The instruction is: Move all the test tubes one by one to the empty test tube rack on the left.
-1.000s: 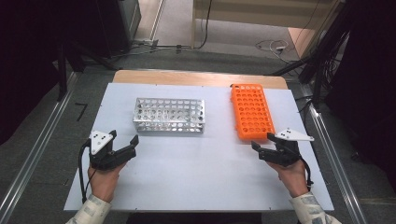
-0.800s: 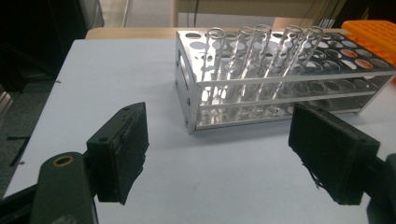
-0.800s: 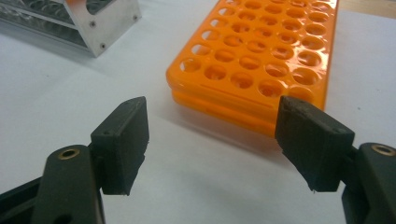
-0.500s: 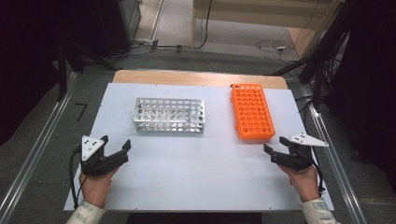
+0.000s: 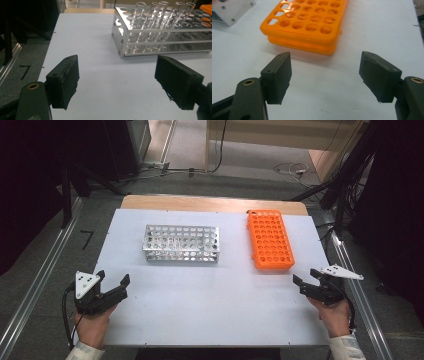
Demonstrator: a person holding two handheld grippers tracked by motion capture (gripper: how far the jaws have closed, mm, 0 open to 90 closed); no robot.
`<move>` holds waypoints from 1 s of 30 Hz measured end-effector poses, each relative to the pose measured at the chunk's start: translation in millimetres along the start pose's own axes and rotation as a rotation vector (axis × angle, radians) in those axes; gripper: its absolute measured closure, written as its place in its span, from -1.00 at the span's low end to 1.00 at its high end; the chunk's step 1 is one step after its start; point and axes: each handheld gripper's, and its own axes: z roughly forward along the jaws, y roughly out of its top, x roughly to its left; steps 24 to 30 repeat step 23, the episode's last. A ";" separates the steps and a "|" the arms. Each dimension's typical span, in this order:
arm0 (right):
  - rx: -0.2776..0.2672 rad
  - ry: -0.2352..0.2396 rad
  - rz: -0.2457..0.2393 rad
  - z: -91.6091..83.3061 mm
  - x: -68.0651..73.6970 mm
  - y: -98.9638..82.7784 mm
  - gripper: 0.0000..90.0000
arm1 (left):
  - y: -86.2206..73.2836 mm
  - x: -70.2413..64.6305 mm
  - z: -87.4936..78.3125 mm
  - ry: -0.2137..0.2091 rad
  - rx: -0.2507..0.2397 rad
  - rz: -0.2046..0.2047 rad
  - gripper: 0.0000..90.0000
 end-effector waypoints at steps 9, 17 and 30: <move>0.007 -0.024 0.032 -3.3 -12.0 -5.8 -0.45 | -2.3 4.1 2.5 0.012 0.012 -0.006 -0.57; 0.015 -0.040 0.054 -5.0 -18.9 -11.6 -0.45 | -6.4 9.0 9.3 0.023 0.049 -0.018 -0.57; 0.040 -0.048 0.063 -3.8 -22.7 -17.6 -0.51 | -11.2 11.1 18.2 0.026 0.093 -0.035 -0.61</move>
